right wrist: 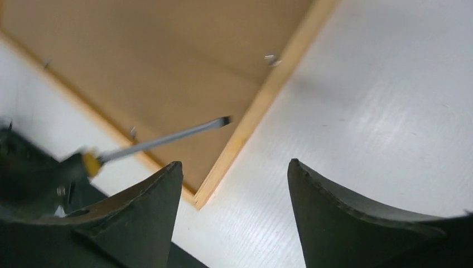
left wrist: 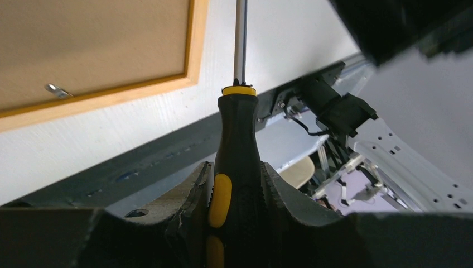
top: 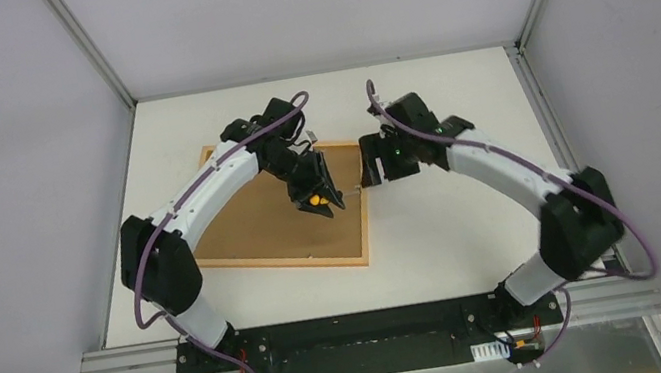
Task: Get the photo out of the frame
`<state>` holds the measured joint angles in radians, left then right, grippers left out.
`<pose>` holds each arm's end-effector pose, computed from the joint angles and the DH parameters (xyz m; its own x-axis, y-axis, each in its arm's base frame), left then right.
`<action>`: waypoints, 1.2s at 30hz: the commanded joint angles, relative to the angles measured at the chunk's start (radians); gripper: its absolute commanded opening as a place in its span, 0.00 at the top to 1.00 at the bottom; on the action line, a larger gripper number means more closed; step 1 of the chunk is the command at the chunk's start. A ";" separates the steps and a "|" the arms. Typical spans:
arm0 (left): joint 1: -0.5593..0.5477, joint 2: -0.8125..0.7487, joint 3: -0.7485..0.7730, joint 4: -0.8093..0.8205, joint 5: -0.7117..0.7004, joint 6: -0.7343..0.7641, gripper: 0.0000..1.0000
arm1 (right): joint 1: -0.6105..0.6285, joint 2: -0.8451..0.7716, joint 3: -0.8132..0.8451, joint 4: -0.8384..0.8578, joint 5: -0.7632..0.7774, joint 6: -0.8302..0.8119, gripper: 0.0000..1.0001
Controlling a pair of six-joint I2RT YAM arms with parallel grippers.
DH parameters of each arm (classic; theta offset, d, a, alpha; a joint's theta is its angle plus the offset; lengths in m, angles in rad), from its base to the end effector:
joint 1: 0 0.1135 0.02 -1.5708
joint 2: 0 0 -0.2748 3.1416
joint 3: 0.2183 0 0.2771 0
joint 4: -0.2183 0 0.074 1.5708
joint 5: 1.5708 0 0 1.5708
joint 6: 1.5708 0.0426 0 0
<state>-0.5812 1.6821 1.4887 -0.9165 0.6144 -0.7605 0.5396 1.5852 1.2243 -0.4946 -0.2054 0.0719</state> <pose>0.3007 -0.2269 0.2960 -0.9993 -0.0174 0.0337 -0.0357 0.7318 -0.6806 0.3165 0.1997 0.2615 -0.6903 -0.3315 -0.6431 -0.5696 0.7970 0.2007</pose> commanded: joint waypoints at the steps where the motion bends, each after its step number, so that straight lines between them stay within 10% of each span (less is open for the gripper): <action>1: 0.008 -0.093 -0.045 -0.029 0.130 -0.049 1.00 | 0.160 -0.254 -0.231 0.299 -0.104 -0.240 0.26; 24: 0.000 -0.331 -0.277 -0.031 0.218 -0.084 1.00 | 0.391 -0.320 -0.360 0.477 -0.312 -0.418 0.34; 31: 0.001 -0.335 -0.260 -0.032 0.212 -0.078 1.00 | 0.395 -0.276 -0.292 0.463 -0.316 -0.338 1.00; 36: 0.015 -0.370 -0.142 -0.030 -0.050 -0.105 0.33 | 0.391 -0.296 -0.321 0.486 -0.273 -0.138 1.00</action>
<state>-0.5575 1.3781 1.2308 -0.9264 0.7200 -0.8349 0.9604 1.3109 0.8825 -0.1024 -0.5377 -0.2539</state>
